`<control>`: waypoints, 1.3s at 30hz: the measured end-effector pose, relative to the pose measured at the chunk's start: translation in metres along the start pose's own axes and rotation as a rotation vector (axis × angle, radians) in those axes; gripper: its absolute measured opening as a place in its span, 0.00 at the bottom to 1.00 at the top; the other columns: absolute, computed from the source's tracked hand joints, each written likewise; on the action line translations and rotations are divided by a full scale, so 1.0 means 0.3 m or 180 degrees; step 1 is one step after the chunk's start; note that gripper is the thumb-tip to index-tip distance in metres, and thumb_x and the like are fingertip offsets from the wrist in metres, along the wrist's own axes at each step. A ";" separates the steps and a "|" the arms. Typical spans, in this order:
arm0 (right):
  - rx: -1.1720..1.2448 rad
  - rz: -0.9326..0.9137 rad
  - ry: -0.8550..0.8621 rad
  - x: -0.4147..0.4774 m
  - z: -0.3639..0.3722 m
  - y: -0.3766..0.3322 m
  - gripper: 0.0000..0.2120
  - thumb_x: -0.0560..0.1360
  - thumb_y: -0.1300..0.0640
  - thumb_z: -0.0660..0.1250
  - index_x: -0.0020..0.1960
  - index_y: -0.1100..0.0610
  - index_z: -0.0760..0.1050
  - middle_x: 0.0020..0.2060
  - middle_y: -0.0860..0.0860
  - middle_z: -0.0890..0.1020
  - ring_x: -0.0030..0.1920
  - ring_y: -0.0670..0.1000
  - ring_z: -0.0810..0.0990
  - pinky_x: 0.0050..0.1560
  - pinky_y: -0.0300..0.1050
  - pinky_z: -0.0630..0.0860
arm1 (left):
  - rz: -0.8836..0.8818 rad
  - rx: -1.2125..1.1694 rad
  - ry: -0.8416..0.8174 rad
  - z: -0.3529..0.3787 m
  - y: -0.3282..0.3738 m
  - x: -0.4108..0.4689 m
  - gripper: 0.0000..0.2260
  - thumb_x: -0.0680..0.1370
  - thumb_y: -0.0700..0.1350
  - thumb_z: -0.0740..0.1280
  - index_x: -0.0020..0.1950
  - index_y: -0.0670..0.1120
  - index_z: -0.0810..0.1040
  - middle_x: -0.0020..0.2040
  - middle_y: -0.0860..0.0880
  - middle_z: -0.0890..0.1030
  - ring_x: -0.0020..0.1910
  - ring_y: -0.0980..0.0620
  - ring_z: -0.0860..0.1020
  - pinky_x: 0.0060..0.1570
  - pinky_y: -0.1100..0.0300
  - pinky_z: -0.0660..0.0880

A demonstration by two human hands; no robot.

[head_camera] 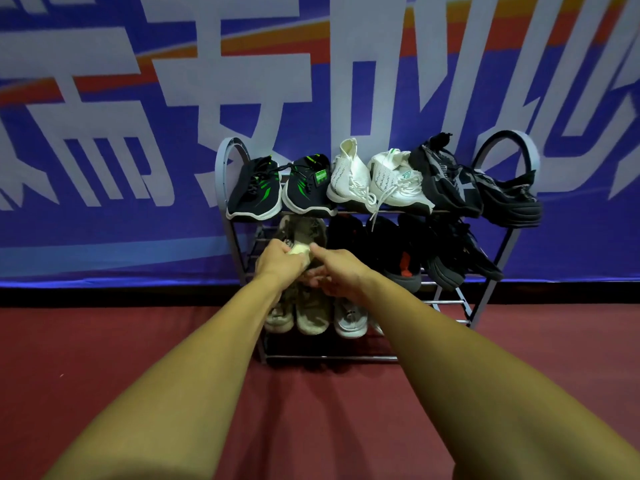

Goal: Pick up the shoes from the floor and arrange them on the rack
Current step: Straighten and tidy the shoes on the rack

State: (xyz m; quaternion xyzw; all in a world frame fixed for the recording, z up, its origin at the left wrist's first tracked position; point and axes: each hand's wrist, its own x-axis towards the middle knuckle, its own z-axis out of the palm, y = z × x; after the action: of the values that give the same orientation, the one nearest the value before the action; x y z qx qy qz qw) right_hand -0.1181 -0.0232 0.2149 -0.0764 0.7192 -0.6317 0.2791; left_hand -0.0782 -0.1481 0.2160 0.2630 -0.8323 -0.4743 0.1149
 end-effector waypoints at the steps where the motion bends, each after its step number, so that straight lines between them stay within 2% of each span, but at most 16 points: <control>1: 0.0141 -0.0013 -0.0009 -0.017 -0.003 -0.009 0.19 0.81 0.42 0.60 0.54 0.58 0.78 0.38 0.54 0.81 0.31 0.47 0.77 0.30 0.37 0.67 | 0.0067 -0.0029 -0.0033 0.011 0.016 -0.023 0.12 0.66 0.57 0.65 0.42 0.50 0.71 0.45 0.43 0.83 0.48 0.40 0.82 0.47 0.50 0.78; 3: 0.0449 -0.0078 0.0024 -0.039 -0.013 -0.014 0.16 0.80 0.44 0.64 0.52 0.57 0.77 0.34 0.52 0.79 0.27 0.46 0.78 0.28 0.35 0.71 | 0.0212 -0.0124 -0.0129 0.030 0.033 -0.060 0.10 0.69 0.55 0.67 0.42 0.51 0.72 0.42 0.46 0.83 0.43 0.43 0.82 0.42 0.53 0.76; 6: 0.0681 -0.0171 0.0131 -0.063 -0.051 -0.011 0.15 0.77 0.51 0.67 0.58 0.60 0.75 0.34 0.53 0.79 0.27 0.48 0.79 0.26 0.37 0.73 | 0.0568 -0.0132 -0.0554 0.051 0.051 -0.100 0.04 0.75 0.45 0.67 0.44 0.52 0.72 0.38 0.48 0.82 0.34 0.49 0.79 0.35 0.59 0.71; 9: 0.0586 -0.0148 0.0368 -0.095 -0.114 -0.019 0.07 0.73 0.54 0.65 0.43 0.57 0.78 0.31 0.53 0.78 0.29 0.50 0.76 0.29 0.39 0.69 | 0.0854 0.0080 -0.0967 0.053 0.097 -0.134 0.07 0.79 0.42 0.63 0.52 0.53 0.74 0.38 0.48 0.80 0.32 0.53 0.77 0.29 0.64 0.69; 11: 0.0730 -0.0104 0.0494 -0.118 -0.153 -0.018 0.06 0.69 0.54 0.66 0.40 0.57 0.78 0.34 0.54 0.78 0.31 0.51 0.76 0.32 0.41 0.70 | 0.0913 0.0193 -0.1087 0.047 0.114 -0.145 0.15 0.79 0.38 0.60 0.59 0.54 0.76 0.36 0.50 0.79 0.33 0.51 0.79 0.33 0.61 0.75; 12: 0.0782 -0.0090 0.0499 -0.128 -0.172 -0.016 0.06 0.68 0.53 0.67 0.39 0.57 0.78 0.34 0.54 0.78 0.31 0.51 0.76 0.32 0.41 0.71 | 0.0958 0.0306 -0.1070 0.045 0.116 -0.148 0.20 0.77 0.36 0.57 0.62 0.57 0.75 0.36 0.49 0.80 0.35 0.50 0.80 0.39 0.57 0.77; 14: 0.0831 -0.0011 0.0439 -0.148 -0.201 -0.012 0.06 0.68 0.53 0.67 0.38 0.56 0.77 0.31 0.52 0.78 0.29 0.50 0.76 0.31 0.40 0.73 | 0.1066 0.0756 -0.1007 0.045 0.098 -0.153 0.27 0.74 0.37 0.56 0.67 0.62 0.71 0.43 0.46 0.82 0.42 0.45 0.82 0.46 0.53 0.78; 16: 0.0814 0.0103 0.0328 -0.164 -0.230 -0.012 0.08 0.71 0.52 0.66 0.36 0.55 0.75 0.27 0.49 0.76 0.25 0.47 0.75 0.26 0.36 0.72 | 0.1093 0.1189 -0.0900 0.048 0.073 -0.159 0.29 0.74 0.39 0.60 0.71 0.64 0.66 0.50 0.43 0.82 0.51 0.41 0.80 0.50 0.54 0.76; 18: 0.0665 0.0264 0.0248 -0.189 -0.251 -0.020 0.11 0.73 0.51 0.66 0.35 0.53 0.72 0.24 0.48 0.73 0.23 0.46 0.72 0.25 0.35 0.68 | 0.1089 0.1498 -0.0669 0.051 0.057 -0.160 0.26 0.75 0.43 0.63 0.68 0.65 0.66 0.55 0.43 0.81 0.54 0.39 0.79 0.52 0.53 0.75; 22: 0.0388 0.0437 0.0223 -0.193 -0.292 -0.013 0.11 0.69 0.45 0.69 0.38 0.52 0.73 0.28 0.47 0.73 0.29 0.46 0.71 0.32 0.39 0.66 | 0.1238 0.1682 -0.0335 0.048 0.053 -0.159 0.16 0.75 0.45 0.65 0.56 0.64 0.68 0.52 0.45 0.81 0.50 0.37 0.79 0.46 0.50 0.75; 27: 0.0526 0.0257 -0.0010 -0.197 -0.307 -0.034 0.18 0.71 0.36 0.69 0.40 0.51 0.80 0.27 0.48 0.78 0.28 0.46 0.74 0.30 0.37 0.69 | 0.1572 0.2002 0.0115 0.055 0.072 -0.172 0.13 0.75 0.42 0.63 0.58 0.55 0.72 0.54 0.39 0.79 0.54 0.34 0.76 0.43 0.50 0.70; 29: 0.0542 0.0035 -0.0079 -0.203 -0.300 -0.049 0.25 0.67 0.35 0.73 0.51 0.54 0.85 0.38 0.50 0.83 0.35 0.47 0.79 0.32 0.37 0.72 | 0.1700 0.2015 0.0277 0.064 0.079 -0.177 0.13 0.75 0.43 0.65 0.58 0.55 0.73 0.54 0.40 0.80 0.55 0.35 0.77 0.43 0.50 0.70; 31: 0.0545 -0.0093 0.0123 -0.199 -0.298 -0.046 0.31 0.64 0.40 0.78 0.59 0.60 0.82 0.41 0.52 0.83 0.35 0.47 0.79 0.31 0.37 0.71 | 0.1708 0.1972 0.0390 0.072 0.093 -0.182 0.10 0.74 0.45 0.67 0.54 0.54 0.73 0.52 0.42 0.81 0.54 0.36 0.77 0.41 0.52 0.68; 34: 0.0582 -0.0090 0.0647 -0.187 -0.306 -0.022 0.27 0.65 0.55 0.79 0.59 0.67 0.78 0.36 0.54 0.82 0.31 0.48 0.79 0.29 0.39 0.70 | 0.1734 0.2093 0.0362 0.084 0.116 -0.193 0.10 0.74 0.47 0.68 0.54 0.54 0.74 0.52 0.43 0.81 0.53 0.37 0.78 0.41 0.53 0.66; 37: 0.0666 -0.0001 0.0925 -0.181 -0.313 0.000 0.27 0.65 0.58 0.74 0.61 0.66 0.75 0.39 0.55 0.79 0.31 0.50 0.76 0.29 0.40 0.69 | 0.1698 0.2237 -0.0082 0.082 0.132 -0.201 0.14 0.75 0.49 0.68 0.59 0.55 0.71 0.54 0.45 0.80 0.53 0.37 0.78 0.43 0.52 0.68; 39: 0.0691 0.0042 0.1013 -0.184 -0.320 0.005 0.24 0.65 0.59 0.73 0.59 0.66 0.76 0.37 0.56 0.78 0.30 0.50 0.76 0.29 0.40 0.69 | 0.1546 0.2194 -0.0377 0.069 0.135 -0.199 0.20 0.73 0.49 0.67 0.63 0.58 0.69 0.54 0.44 0.79 0.54 0.37 0.78 0.45 0.52 0.71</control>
State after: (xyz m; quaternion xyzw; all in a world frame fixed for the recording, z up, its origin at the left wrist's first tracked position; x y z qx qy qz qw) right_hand -0.1196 0.0857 0.2347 0.0597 0.6823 -0.7079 0.1726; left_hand -0.0506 -0.0837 0.2432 0.0545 -0.9851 -0.1417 0.0806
